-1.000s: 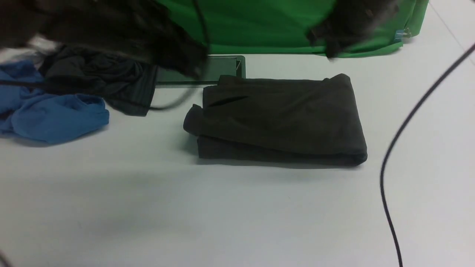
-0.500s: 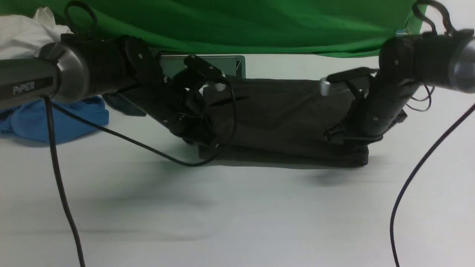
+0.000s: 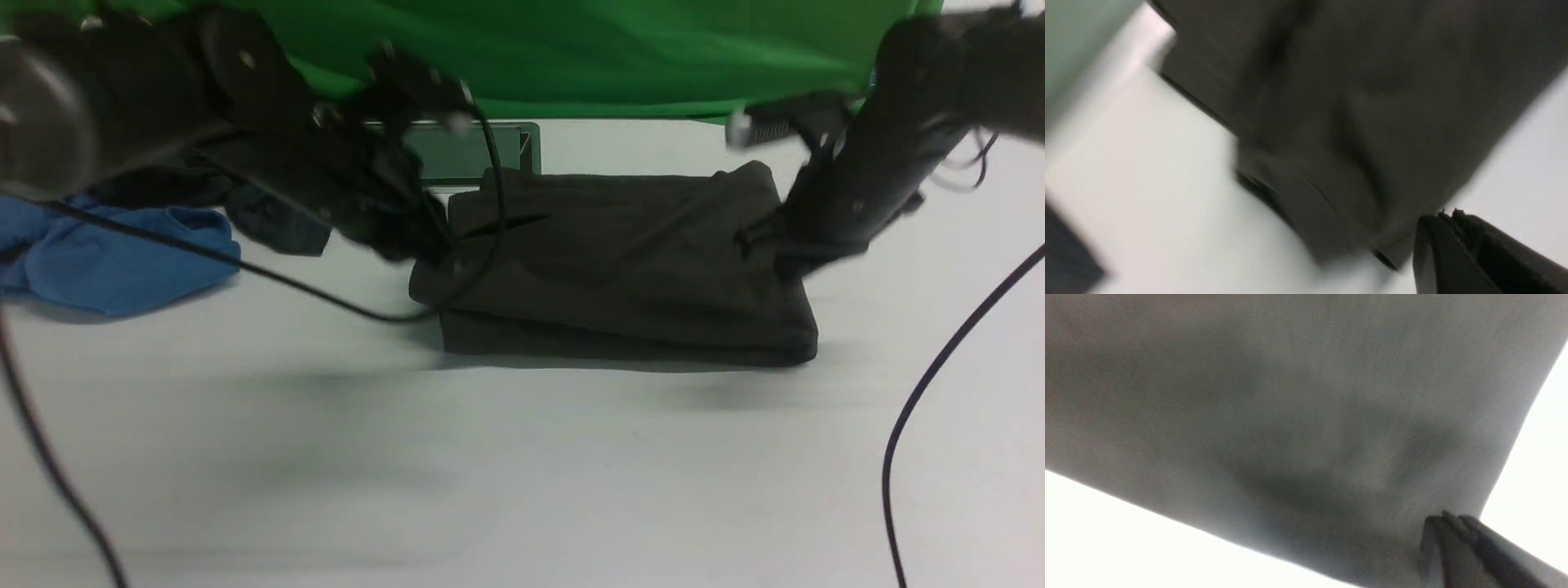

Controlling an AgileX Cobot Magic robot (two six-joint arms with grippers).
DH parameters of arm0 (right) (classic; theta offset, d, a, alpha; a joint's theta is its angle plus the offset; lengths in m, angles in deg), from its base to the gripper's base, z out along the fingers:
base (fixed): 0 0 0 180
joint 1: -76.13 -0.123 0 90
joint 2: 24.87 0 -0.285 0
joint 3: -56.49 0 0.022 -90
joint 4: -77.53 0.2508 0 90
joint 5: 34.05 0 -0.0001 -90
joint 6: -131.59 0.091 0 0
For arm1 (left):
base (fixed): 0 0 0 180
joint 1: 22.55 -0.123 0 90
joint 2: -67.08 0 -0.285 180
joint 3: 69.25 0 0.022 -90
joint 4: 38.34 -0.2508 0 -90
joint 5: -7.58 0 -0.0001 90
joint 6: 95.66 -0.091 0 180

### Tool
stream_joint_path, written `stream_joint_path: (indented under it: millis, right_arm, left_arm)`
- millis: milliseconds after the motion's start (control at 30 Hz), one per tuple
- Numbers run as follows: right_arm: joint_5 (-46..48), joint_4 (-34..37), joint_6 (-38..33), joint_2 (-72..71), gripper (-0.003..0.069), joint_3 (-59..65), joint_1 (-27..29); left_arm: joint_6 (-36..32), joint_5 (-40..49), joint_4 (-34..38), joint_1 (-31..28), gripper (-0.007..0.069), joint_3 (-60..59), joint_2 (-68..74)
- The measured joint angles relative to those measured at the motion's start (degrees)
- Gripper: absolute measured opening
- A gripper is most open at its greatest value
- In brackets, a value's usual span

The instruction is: Fold a long-sleeved shirt on a white desktop.

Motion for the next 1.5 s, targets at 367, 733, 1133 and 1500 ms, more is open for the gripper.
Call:
stream_joint_path:
  millis: [367, 733, 1133, 1500]
  right_arm:
    - [-0.31, 4.36, -1.39, -0.56, 0.0027, -0.29, 0.00]
    - [-1.03, 6.70, -3.10, -0.54, 0.0027, -0.29, 0.00]
    - [-1.84, 6.77, -3.48, -0.49, 0.0027, -0.29, 0.00]
    - [-2.45, 6.77, -4.38, -0.49, 0.0028, -0.29, 0.00]
  left_arm:
    - [6.55, -2.18, 4.11, -5.36, 0.0250, 0.00, 7.34]
    - [9.43, -5.58, 14.43, -6.19, 0.0638, 0.00, 15.45]
    - [10.28, -4.68, 17.26, -6.24, 0.0241, 0.00, 17.42]
    - [9.45, -0.17, 14.86, -6.24, 0.0037, 0.42, 10.82]
